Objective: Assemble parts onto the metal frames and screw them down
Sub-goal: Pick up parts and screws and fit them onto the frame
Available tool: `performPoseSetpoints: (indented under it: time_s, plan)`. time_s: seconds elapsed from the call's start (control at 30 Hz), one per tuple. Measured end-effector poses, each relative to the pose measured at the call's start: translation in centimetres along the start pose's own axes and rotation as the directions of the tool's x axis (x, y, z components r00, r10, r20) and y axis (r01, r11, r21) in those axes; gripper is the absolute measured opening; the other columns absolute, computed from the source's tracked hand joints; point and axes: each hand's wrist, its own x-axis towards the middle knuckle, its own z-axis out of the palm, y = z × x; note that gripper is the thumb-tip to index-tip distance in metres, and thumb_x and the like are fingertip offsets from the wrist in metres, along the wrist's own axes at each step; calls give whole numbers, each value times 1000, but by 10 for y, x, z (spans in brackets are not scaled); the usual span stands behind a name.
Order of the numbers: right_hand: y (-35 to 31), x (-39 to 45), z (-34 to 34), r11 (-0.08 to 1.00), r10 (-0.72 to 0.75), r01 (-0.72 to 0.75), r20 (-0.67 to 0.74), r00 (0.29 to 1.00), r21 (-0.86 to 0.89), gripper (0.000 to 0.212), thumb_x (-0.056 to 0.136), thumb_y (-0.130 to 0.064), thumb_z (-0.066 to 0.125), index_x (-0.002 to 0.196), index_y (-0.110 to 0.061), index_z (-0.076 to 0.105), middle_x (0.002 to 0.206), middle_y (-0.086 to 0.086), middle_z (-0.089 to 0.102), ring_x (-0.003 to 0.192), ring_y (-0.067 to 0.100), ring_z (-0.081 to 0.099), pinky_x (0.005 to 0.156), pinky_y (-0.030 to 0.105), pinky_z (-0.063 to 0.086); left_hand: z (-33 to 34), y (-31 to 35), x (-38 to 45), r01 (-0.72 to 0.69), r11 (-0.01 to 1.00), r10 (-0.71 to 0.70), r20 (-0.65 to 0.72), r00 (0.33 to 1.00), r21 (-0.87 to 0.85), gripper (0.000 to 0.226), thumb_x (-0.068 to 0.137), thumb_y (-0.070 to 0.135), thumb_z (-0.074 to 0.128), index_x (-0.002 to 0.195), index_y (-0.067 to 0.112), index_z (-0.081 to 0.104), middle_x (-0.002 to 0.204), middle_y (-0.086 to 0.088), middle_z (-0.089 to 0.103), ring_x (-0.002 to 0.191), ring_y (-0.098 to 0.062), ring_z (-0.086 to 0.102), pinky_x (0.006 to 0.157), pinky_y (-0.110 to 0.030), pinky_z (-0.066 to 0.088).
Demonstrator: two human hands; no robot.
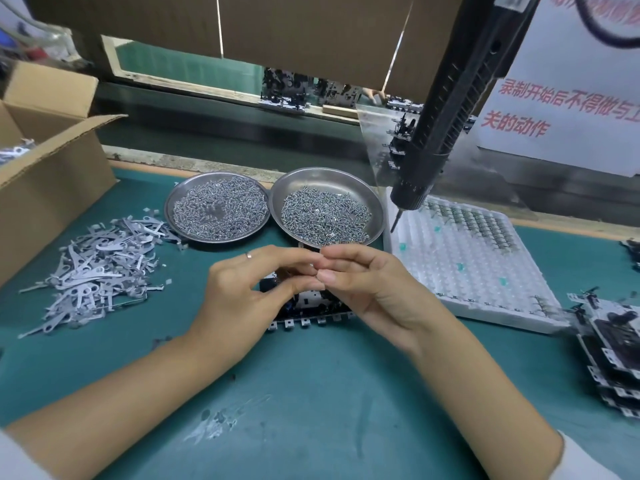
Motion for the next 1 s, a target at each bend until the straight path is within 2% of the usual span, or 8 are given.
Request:
performPoseSetpoints:
  time_s: [0.2,0.3,0.4,0.47,0.53,0.6,0.7,1.0]
  plan:
    - [-15,-6,-6,993,38,-27,93,995,-116,21,62,-1,71,78,-13,77,82,8,73,79,14,71,72,19,54,1,0,0,-79,997,79,59,995,-7,24,76,3,70,98,12,68,88,3,68,83,-3,63,79,-13,46]
    - [-38,-13,-24,910,-41,9,-70,997,-415,13,69,-5,75,79,-13,76,79,8,73,75,15,70,67,21,54,-1,-2,2,-3,1000,3,0,1000,-19,15,78,13,69,93,18,69,85,6,68,81,-3,63,78,-14,46]
    - [-60,-15,-60,647,-358,-52,-363,860,-761,19,82,3,66,81,-14,72,77,1,72,68,11,65,65,21,52,-2,-3,3,183,979,-190,-74,979,-87,12,75,20,71,86,25,71,85,11,70,80,1,63,77,-10,45]
    - [-73,-14,-85,413,-542,-196,-413,732,-889,26,82,7,56,87,-13,72,82,-3,68,73,13,61,64,19,45,-1,-3,3,280,945,-298,-91,950,-167,12,72,23,71,83,28,72,85,12,71,76,0,64,74,-9,46]
    - [-85,-14,-110,215,-621,-338,-396,677,-916,35,79,12,46,90,-10,71,85,6,64,79,24,57,68,23,39,0,-3,4,334,917,-361,-97,928,-218,12,70,23,72,82,27,72,82,12,73,73,0,65,72,-10,48]
    - [-94,-13,-130,65,-601,-459,-402,691,-886,39,75,15,41,85,-11,68,82,15,59,75,33,52,65,30,40,1,-3,4,360,901,-393,-103,914,-244,12,70,22,73,82,25,72,80,13,73,71,1,65,71,-9,49]
    - [-101,-8,-149,-90,-513,-583,-464,722,-808,39,80,13,42,102,-7,68,103,19,63,89,37,59,76,43,53,1,-1,4,363,898,-397,-102,912,-248,12,70,21,73,81,25,72,78,12,73,70,1,65,70,-9,49]
    - [-97,-3,-167,-342,-477,-514,-327,816,-786,48,78,13,43,109,-15,66,106,11,65,89,31,60,65,33,49,0,-1,4,367,895,-396,-76,915,-253,13,69,23,73,81,26,73,80,12,73,72,0,66,70,-8,48]
